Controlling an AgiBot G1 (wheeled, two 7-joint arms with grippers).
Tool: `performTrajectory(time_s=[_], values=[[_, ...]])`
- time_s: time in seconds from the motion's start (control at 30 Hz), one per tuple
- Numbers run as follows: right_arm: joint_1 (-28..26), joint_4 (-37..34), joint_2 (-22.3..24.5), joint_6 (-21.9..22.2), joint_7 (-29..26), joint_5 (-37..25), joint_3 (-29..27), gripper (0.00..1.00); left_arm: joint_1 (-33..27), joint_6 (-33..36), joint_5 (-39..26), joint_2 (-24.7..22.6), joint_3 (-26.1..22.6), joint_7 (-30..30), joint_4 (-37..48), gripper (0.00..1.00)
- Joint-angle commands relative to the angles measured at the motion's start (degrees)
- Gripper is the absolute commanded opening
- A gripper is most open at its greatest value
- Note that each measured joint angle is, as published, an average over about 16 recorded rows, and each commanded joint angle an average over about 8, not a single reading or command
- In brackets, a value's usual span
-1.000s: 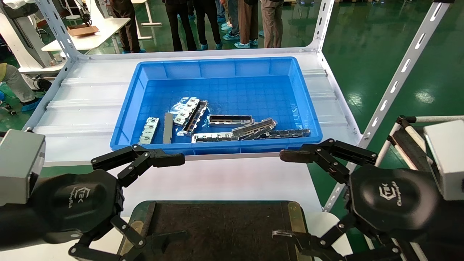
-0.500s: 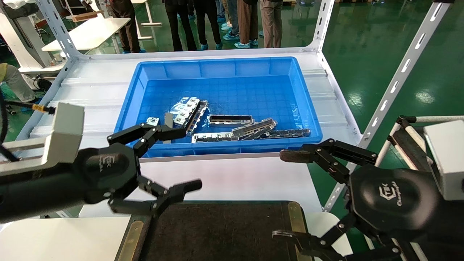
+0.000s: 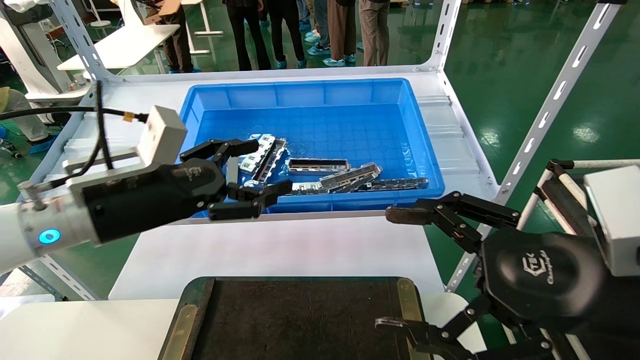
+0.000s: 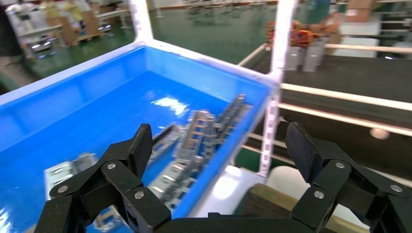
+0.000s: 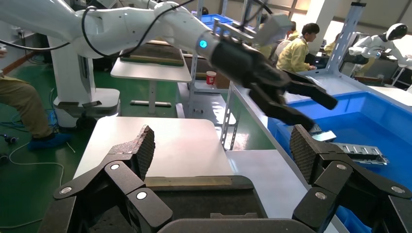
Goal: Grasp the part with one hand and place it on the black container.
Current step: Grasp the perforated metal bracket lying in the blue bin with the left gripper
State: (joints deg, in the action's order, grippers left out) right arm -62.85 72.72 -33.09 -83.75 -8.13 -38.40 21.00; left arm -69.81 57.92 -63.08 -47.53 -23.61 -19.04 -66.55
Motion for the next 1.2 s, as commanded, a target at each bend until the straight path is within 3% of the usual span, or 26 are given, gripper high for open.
performTrajectory(time_s=[0.03,0.67,1.1,1.13,1.2], values=[[0.0,0.0,0.0,0.0,0.0,0.0,0.0,1.0,-1.04,-2.07,-1.84,-1.48,-0.77,-0.58,1.57,1.0],[0.0,0.0,0.0,0.0,0.01,0.01,0.01,1.0,-10.76,-15.51,-14.73,-15.64,-7.23,-2.91,22.41,1.0],[-0.01,0.0,0.01,0.01,0.01,0.01,0.02,1.0,-15.01,-21.25,-17.05,-23.24,-7.98,1.24,37.01,1.0],[-0.01,0.0,0.01,0.01,0.01,0.01,0.02,0.96,-15.23,-21.48,-16.98,-23.69,-7.91,1.72,37.93,1.0],[-0.01,0.0,0.01,0.01,0.01,0.02,0.02,0.75,-15.64,-21.87,-16.8,-24.49,-7.73,2.68,39.6,0.96]])
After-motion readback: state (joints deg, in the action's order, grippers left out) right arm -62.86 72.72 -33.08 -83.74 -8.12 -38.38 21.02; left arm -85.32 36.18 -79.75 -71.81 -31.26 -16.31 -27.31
